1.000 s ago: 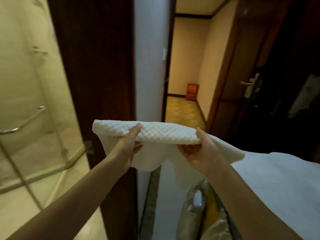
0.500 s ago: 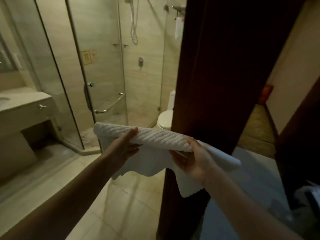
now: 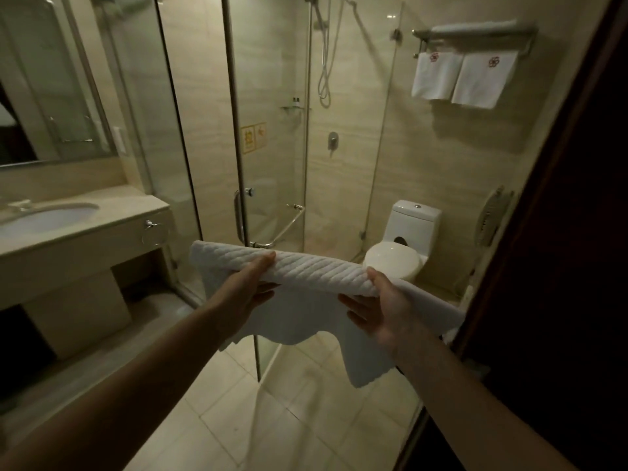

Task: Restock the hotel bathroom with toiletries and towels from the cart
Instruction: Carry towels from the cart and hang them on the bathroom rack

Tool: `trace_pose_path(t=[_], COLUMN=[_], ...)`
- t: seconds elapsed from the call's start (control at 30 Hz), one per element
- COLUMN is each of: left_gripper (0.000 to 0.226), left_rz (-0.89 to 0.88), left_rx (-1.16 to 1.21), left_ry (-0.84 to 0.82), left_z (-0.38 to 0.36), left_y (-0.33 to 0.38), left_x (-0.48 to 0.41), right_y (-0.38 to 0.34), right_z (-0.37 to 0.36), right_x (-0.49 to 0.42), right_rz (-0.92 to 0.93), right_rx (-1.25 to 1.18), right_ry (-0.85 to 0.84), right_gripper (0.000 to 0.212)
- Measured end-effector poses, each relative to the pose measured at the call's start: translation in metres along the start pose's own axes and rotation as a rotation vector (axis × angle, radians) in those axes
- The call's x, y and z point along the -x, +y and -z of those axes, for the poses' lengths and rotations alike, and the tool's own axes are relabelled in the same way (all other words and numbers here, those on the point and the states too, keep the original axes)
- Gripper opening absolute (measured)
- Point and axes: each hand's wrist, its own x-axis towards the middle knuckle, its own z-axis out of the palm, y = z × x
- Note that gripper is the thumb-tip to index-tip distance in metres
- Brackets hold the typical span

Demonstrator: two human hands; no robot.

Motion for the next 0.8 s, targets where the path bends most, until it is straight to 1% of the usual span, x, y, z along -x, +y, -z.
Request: trace_pose_path(t=[0.07,0.17,0.3,0.4,0.5,0.6,0.7,0.8], left_gripper=[0.044,0.042,0.026,0.022,0.027,0.020,0.017,0.027], left_rz=[-0.007,-0.009,-0.014,-0.008,0.018,0.020,0.000,-0.023], left_rx=[0.015,0.014,0.008,0.040,0.087,0.089,0.092,0.082], left_ry=[0.002,0.013,-0.008,-0.035,-0.061,-0.098,-0.089,-0.110], left_z=[0.001,-0.003,-0.020,-0.041,-0.066,-0.089,-0.110,-0.129], left_y=[0.002,0.003,0.005,0.009,0.017,0.025,0.031,0.033], left_x=[-0.019,-0.054,-0.110,-0.164,-0.221,-0.272,-0.320,-0.361], right_y=[-0.005,-0.015,-0.035,-0.054,-0.079,-0.102,-0.126,-0.146], right_z=[-0.009,-0.016,-0.019,-0.021,-0.022,-0.022,-0.020,-0.017], right_x=[-0.019,-0.050,-0.097,-0.150,-0.204,-0.252,-0.294,-0.332], right_rz=[0.028,0.061,0.097,0.146,0.207,0.247,0.264,0.269], right_rx=[0.034,0.015,-0.102,-0.211,-0.261,-0.291,-0.284,-0.260], right_ry=[0.037,0.058,0.099,0.136,0.169,0.208,0.222,0.255], right_gripper=[0.024,0.021,0.015,0.014,0.014,0.014,0.017,0.023])
